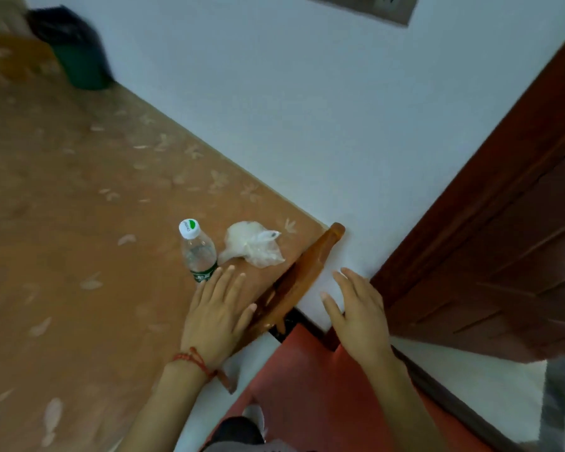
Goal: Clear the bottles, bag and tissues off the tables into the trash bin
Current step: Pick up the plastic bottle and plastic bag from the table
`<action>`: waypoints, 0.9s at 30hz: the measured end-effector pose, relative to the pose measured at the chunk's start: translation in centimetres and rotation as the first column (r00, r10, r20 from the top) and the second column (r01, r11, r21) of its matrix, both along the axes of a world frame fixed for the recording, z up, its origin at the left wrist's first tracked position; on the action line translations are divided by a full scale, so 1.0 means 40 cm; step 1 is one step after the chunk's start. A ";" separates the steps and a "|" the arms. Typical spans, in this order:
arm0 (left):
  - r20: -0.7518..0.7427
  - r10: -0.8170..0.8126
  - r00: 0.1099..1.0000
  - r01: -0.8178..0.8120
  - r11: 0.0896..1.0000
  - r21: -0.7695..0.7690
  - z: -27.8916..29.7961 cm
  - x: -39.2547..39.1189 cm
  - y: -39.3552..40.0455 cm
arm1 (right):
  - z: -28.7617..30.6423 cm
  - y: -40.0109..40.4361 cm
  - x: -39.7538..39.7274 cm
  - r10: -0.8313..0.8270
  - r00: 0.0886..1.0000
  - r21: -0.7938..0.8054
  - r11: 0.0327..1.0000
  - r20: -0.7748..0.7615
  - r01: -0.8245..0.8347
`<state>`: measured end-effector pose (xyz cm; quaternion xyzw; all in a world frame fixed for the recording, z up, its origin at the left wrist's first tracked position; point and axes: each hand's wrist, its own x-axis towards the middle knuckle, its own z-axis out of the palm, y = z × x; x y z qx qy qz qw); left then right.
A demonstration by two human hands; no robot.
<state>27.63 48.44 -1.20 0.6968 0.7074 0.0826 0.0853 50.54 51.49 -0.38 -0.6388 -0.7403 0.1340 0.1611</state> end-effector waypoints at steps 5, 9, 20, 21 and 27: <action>0.005 0.162 0.987 -0.161 0.985 -0.065 -0.019 -0.074 0.011 | 0.003 0.122 -0.108 0.175 0.984 -0.002 0.985 -0.024 -0.175; -0.015 0.275 0.961 -0.275 0.956 -0.104 -0.022 -0.111 0.015 | -0.006 0.198 -0.159 0.288 0.956 -0.007 0.957 -0.054 -0.289; 0.164 0.578 0.799 -0.571 0.816 -0.095 -0.064 -0.081 0.089 | -0.059 0.440 -0.188 0.524 0.843 -0.064 0.843 -0.119 -0.534; 0.205 0.612 0.764 -0.610 0.788 -0.077 -0.063 -0.072 0.098 | -0.064 0.462 -0.186 0.541 0.833 -0.083 0.831 -0.112 -0.550; 0.658 0.679 0.325 -0.828 0.540 -0.148 -0.035 -0.043 0.165 | -0.071 0.561 -0.178 0.584 0.796 -0.124 0.788 -0.162 -0.603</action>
